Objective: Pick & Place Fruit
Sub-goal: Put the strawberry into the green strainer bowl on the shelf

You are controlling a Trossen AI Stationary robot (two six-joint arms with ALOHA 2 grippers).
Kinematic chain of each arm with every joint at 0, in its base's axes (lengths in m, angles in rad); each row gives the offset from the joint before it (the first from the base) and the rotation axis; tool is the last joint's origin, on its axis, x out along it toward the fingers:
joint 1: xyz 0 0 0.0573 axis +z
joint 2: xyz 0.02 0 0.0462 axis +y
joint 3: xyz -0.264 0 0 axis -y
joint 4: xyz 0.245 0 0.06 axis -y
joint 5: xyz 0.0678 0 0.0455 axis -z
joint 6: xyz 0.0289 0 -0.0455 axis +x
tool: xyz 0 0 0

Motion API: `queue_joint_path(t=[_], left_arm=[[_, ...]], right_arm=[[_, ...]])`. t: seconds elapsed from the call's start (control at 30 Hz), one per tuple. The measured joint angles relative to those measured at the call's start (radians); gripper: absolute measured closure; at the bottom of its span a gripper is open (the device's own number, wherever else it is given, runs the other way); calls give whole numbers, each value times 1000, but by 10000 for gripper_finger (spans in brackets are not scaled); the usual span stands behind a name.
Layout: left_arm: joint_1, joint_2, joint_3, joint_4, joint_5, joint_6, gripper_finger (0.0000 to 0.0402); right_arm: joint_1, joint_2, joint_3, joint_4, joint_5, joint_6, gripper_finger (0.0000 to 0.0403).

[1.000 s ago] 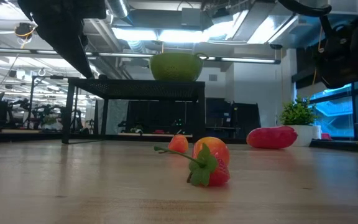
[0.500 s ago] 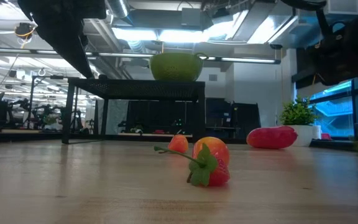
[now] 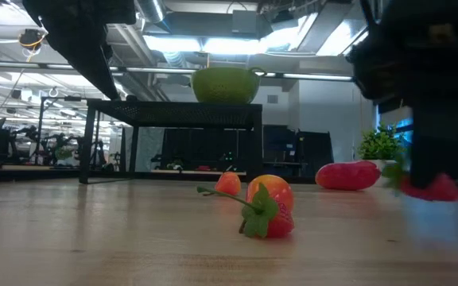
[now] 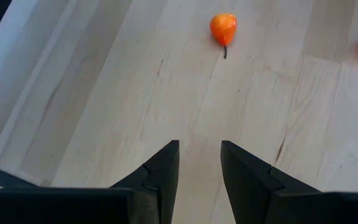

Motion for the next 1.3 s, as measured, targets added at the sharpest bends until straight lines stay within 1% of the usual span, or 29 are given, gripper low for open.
queue_joint_path(t=[0.3, 1.3], left_arm=[[0, 0, 0, 0, 0, 0, 288], [0, 0, 0, 0, 12, 0, 288]], right_arm=[[-65, 0, 0, 136, 19, -142, 276], [-270, -1, 2, 614, 20, -652, 275]])
